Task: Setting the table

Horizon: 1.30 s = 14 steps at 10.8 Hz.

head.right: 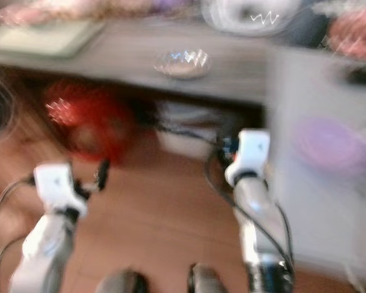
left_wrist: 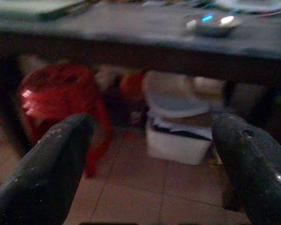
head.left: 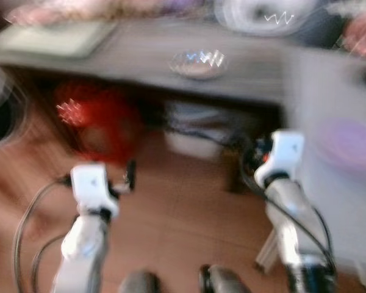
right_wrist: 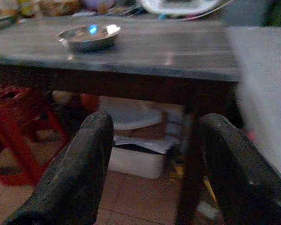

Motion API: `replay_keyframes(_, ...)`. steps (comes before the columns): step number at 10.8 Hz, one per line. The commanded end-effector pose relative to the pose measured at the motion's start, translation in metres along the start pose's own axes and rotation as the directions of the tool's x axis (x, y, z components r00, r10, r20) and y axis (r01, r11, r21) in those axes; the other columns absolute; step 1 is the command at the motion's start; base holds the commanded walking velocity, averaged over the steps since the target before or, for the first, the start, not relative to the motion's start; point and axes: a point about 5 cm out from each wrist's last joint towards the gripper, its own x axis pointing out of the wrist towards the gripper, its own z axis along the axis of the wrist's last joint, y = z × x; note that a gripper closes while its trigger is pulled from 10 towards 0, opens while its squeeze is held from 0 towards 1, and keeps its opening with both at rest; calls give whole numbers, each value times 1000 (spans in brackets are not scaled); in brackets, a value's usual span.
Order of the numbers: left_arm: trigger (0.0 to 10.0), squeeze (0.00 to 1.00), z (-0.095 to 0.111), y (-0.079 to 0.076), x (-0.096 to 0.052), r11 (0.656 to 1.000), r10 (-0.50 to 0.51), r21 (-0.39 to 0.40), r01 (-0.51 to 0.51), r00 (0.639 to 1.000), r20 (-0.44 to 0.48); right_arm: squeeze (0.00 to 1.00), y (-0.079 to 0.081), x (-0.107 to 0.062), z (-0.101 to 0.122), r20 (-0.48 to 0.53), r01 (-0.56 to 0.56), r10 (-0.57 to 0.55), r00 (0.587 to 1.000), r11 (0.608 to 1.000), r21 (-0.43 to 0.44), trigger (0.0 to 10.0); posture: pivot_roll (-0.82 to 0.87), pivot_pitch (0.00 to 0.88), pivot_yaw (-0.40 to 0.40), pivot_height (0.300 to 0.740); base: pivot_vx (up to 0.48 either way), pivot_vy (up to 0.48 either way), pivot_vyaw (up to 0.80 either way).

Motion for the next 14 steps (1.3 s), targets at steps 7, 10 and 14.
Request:
replay_keyframes(7, 10000, 0, 13, -8, 3, 998, -53, -43, 56, 997, 56, 0, 9, 2, 22, 104, -37, 41, 994, 999, -39, 10000, 33, 97, 37, 740, 0, -92, -380)
replay_keyframes(10, 10000, 0, 19, -7, 6, 997, -48, -49, 51, 996, 71, 0, 13, 5, 35, 157, -67, 81, 984, 993, -92, 10000, 27, 97, 33, 740, 0, -323, 0)
replay_keyframes(14, 10000, 0, 25, -11, 7, 996, -56, -63, 62, 994, 92, 0, 23, 6, 50, 211, -100, 125, 969, 987, -124, 10000, 31, 105, 32, 740, 0, -411, 0)
